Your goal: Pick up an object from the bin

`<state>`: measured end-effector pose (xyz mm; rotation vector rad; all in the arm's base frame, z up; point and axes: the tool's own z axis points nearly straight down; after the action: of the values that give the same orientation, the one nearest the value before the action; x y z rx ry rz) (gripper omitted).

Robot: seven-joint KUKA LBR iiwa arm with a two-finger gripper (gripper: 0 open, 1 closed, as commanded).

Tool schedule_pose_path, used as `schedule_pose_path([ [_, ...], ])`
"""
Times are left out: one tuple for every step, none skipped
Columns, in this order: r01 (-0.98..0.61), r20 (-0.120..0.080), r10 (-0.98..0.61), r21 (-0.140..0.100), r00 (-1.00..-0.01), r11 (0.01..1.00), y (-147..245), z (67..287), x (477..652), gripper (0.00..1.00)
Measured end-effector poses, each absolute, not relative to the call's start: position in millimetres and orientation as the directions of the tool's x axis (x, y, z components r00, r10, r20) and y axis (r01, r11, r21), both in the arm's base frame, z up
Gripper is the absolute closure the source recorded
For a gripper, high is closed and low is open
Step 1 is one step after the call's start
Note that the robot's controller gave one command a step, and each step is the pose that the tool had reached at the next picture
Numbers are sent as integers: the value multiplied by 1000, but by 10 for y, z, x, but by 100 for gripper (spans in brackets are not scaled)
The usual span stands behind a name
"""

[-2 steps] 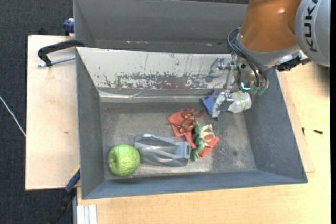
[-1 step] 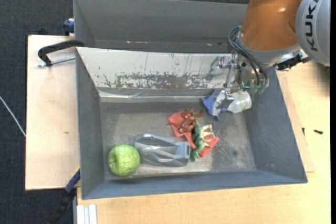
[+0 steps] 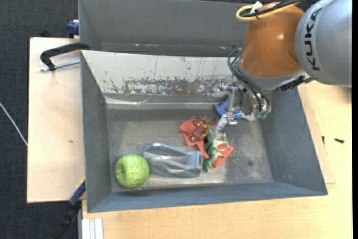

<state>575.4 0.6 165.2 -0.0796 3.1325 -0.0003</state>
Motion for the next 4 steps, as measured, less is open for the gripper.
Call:
schedule_pose_path([
  [-176,0,-176,3,-984,984,-411,1466,5395,0],
  [-273,-8,-273,-8,-962,962,-491,1082,5153,0],
  [-691,-6,-691,-9,-723,723,384,750,5409,100],
  [-691,-6,-691,-9,-723,723,383,750,5409,100],
])
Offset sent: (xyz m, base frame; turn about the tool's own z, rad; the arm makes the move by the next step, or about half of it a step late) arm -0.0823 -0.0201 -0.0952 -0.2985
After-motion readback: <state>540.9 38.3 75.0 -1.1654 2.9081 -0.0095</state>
